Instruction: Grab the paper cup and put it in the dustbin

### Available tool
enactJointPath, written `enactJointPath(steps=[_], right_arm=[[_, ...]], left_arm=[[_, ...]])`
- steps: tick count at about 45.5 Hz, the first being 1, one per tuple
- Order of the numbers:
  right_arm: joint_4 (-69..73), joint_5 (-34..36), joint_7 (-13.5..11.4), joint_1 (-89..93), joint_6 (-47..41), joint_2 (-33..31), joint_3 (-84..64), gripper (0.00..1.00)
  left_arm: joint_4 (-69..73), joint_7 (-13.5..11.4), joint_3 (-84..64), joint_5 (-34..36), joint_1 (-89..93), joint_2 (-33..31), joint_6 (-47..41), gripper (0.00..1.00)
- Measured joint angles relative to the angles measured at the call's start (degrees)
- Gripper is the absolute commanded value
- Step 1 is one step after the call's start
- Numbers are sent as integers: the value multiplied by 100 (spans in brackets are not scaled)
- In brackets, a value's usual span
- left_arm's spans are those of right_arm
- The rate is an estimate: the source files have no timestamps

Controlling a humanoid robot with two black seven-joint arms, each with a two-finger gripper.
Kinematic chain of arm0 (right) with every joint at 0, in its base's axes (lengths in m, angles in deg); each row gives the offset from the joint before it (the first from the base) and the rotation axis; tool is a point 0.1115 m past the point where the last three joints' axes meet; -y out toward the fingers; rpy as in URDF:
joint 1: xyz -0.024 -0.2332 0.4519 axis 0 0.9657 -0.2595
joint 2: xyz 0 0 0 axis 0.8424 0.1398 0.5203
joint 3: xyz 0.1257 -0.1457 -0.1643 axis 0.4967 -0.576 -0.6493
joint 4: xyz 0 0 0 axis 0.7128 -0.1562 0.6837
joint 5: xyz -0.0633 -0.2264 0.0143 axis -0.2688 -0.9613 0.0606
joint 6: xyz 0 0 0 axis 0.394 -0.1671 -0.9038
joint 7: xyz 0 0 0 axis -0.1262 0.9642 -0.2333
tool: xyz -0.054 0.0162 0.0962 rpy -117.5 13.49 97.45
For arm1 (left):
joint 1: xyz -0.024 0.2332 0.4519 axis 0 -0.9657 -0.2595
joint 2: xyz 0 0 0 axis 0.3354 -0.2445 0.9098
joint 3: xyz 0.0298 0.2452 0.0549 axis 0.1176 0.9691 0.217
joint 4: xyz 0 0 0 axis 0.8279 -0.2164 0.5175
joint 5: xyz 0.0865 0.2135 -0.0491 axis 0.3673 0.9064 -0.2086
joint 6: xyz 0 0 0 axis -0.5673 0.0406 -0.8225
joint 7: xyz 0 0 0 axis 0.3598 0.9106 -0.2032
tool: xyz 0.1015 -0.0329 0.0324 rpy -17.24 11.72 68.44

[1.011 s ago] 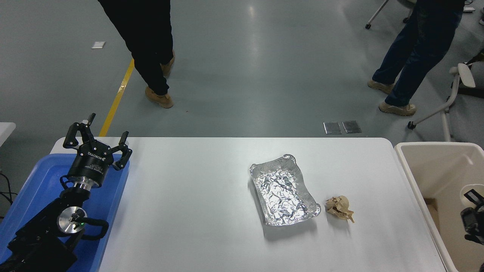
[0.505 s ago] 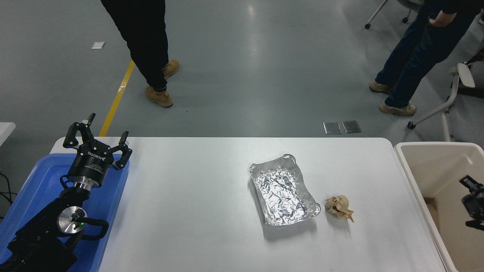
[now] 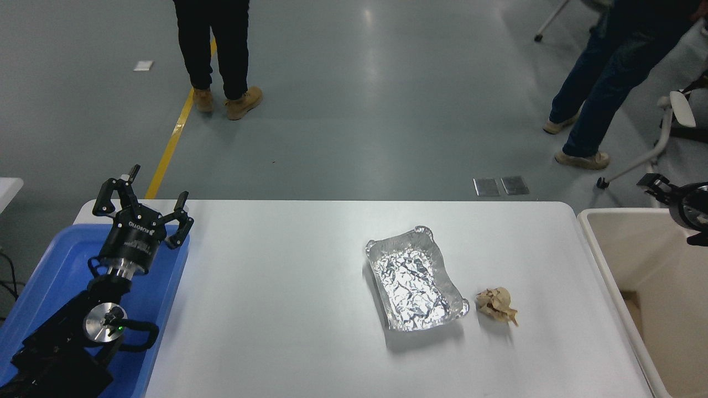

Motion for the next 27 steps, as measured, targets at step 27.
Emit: enactJointPath(steps=[27], right_arm=[[2896, -283, -26, -2793, -895, 150, -792, 100]], left_arm=[[0, 1, 0, -2, 1, 1, 0, 98]])
